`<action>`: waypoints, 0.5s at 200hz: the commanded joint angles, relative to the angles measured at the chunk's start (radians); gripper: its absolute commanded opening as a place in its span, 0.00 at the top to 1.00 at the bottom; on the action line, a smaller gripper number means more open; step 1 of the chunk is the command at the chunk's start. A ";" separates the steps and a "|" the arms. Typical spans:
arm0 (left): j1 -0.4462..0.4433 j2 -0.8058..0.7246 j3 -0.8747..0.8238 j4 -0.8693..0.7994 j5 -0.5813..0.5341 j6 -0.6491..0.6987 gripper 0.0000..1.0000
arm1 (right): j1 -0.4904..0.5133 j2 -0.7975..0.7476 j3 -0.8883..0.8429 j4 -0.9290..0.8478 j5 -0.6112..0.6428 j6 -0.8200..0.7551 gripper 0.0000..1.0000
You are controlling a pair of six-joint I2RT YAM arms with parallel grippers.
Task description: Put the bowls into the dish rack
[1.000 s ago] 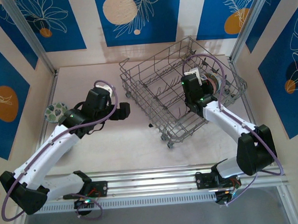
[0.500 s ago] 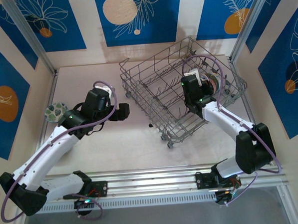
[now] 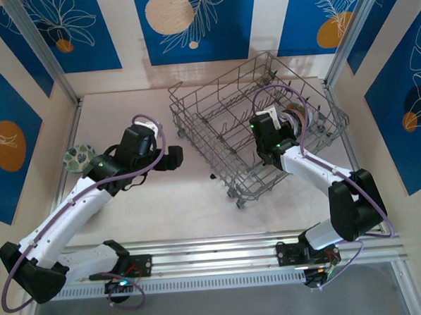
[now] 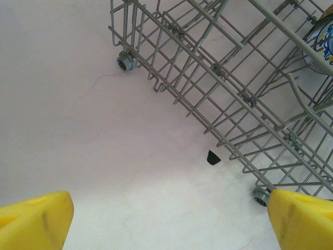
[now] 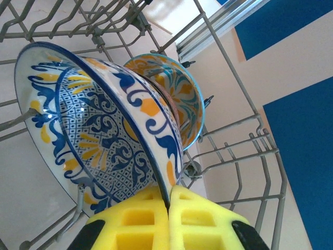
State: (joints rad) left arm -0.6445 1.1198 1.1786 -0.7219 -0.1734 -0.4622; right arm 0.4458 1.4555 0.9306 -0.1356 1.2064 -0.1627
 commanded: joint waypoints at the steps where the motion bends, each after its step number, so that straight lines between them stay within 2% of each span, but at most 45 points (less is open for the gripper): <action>1: 0.008 -0.020 -0.013 0.000 0.009 -0.004 0.04 | 0.003 0.013 0.025 -0.018 0.029 0.064 0.95; 33: 0.008 -0.025 -0.013 -0.008 0.001 0.000 0.04 | -0.012 0.068 0.086 -0.126 -0.012 0.119 0.88; 61: 0.008 -0.028 -0.010 -0.018 -0.010 0.005 0.04 | -0.026 0.090 0.115 -0.140 -0.040 0.127 0.82; 100: 0.019 -0.022 0.004 -0.051 -0.034 0.005 0.04 | -0.048 0.128 0.152 -0.167 -0.062 0.135 0.80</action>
State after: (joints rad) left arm -0.6411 1.1126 1.1786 -0.7238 -0.1741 -0.4618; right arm 0.4110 1.5738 1.0325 -0.2852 1.1435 -0.0666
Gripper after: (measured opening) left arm 0.958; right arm 0.198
